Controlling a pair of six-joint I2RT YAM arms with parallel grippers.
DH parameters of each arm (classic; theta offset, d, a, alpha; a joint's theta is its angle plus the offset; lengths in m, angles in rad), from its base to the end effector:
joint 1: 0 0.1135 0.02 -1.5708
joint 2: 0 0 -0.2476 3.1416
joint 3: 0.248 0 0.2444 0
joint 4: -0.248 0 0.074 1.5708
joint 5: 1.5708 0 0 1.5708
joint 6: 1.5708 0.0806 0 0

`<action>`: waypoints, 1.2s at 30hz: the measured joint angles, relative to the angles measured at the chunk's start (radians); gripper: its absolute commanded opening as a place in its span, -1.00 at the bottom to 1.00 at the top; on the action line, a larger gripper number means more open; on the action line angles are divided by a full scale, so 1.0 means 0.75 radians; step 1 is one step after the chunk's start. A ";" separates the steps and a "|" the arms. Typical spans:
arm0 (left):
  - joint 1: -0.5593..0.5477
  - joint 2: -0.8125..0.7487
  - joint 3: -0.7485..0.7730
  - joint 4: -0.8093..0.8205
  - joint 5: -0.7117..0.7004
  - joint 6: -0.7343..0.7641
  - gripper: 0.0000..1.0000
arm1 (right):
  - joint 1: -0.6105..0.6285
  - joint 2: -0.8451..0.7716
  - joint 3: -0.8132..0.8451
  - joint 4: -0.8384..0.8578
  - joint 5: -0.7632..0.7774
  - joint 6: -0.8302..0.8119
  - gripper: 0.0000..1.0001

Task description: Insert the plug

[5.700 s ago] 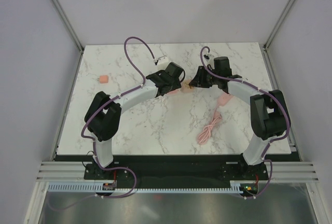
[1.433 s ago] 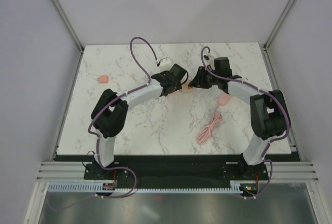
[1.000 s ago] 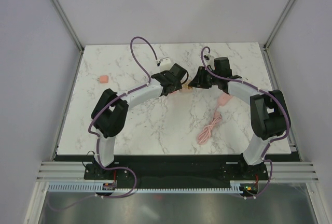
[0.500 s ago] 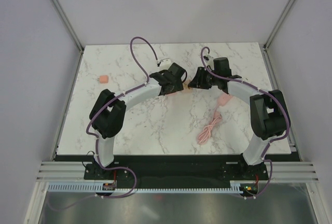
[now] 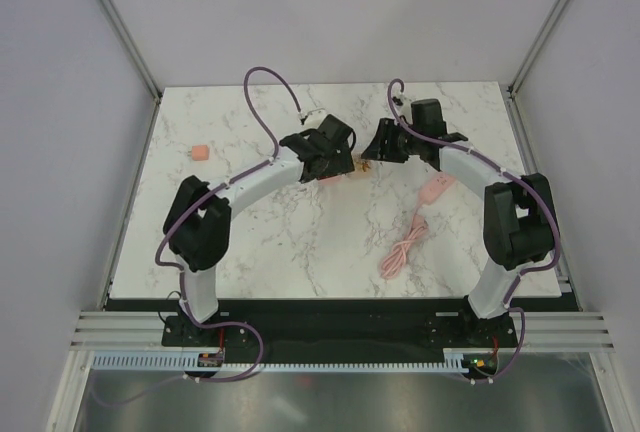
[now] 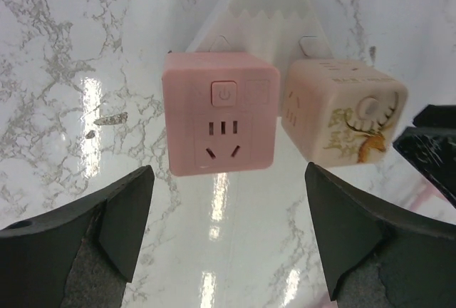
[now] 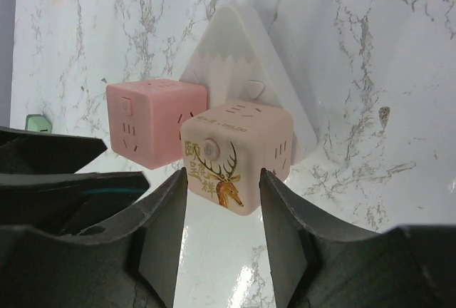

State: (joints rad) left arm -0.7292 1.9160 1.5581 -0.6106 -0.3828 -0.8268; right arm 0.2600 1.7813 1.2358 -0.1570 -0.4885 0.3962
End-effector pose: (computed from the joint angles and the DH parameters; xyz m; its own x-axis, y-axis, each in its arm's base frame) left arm 0.3415 -0.2647 0.1971 -0.7548 -0.2409 -0.6101 -0.1404 0.9679 -0.2084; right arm 0.3925 0.1435 0.1902 -0.7972 0.1406 -0.5871 -0.2878 0.7664 0.5743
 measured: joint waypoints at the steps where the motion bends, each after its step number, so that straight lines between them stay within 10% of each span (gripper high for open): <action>1: 0.008 -0.027 0.000 -0.003 0.028 0.000 0.84 | 0.000 0.000 0.017 -0.015 0.008 -0.001 0.02; 8: 0.073 -0.293 -0.005 0.002 0.131 0.029 0.83 | 0.025 -0.011 0.101 -0.074 0.048 -0.002 -0.77; 20: 0.701 -0.752 -0.634 0.207 0.565 0.052 0.85 | 0.411 -0.014 0.220 -0.120 0.191 0.008 -0.91; 36: 0.790 -0.850 -0.723 0.269 0.586 0.052 0.73 | 0.425 0.216 0.297 -0.113 0.259 0.003 -0.94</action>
State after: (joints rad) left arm -0.1368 1.2785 1.0157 -0.4091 0.0566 -0.7879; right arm 0.5789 1.9434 1.4586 -0.2417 -0.2939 0.3985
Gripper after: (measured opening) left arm 0.869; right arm 0.032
